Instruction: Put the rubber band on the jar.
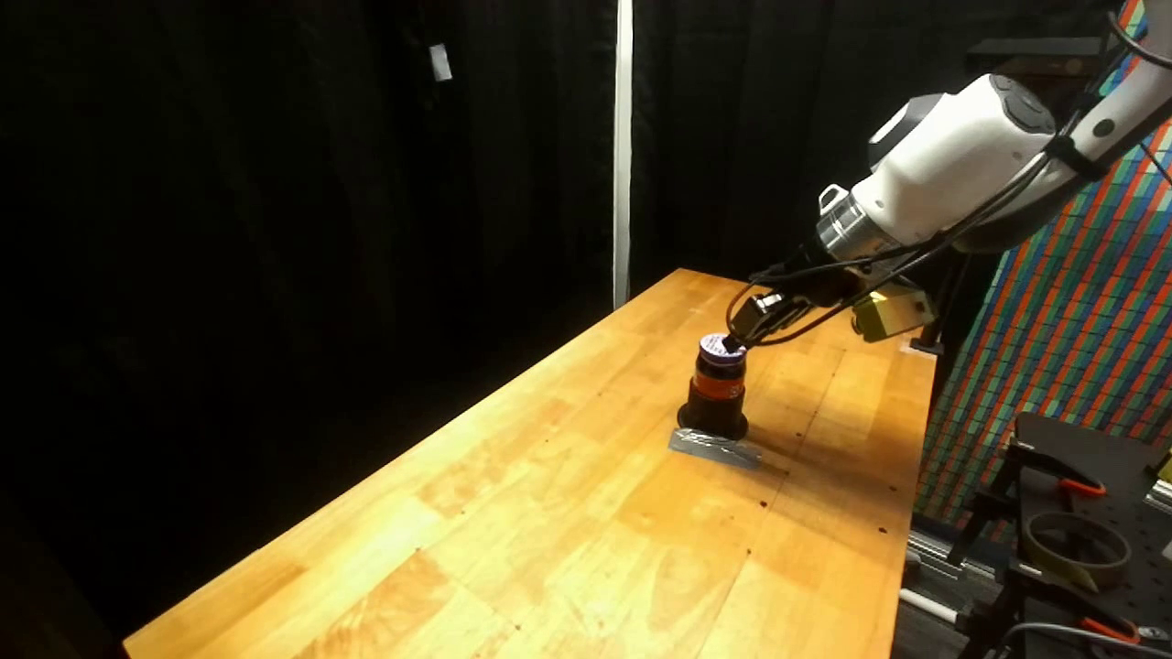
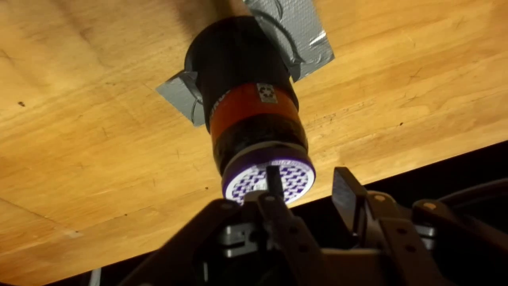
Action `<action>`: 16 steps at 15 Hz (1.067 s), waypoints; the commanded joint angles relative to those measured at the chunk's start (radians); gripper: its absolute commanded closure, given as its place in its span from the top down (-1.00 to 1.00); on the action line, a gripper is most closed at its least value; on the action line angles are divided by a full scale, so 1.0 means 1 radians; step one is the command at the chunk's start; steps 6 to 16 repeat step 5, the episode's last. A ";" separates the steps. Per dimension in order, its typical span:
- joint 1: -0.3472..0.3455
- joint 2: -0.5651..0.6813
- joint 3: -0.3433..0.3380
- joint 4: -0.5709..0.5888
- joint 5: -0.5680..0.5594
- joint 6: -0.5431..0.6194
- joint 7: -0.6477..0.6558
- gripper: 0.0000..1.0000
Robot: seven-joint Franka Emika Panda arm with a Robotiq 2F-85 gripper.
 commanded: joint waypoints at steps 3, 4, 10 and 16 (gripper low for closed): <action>-0.233 0.091 0.223 -0.088 0.094 0.180 -0.212 0.74; -0.261 0.095 0.258 -0.103 0.048 0.189 -0.209 0.87; -0.243 0.115 0.242 -0.105 -0.036 0.210 -0.157 0.98; -0.243 0.115 0.242 -0.105 -0.036 0.210 -0.157 0.98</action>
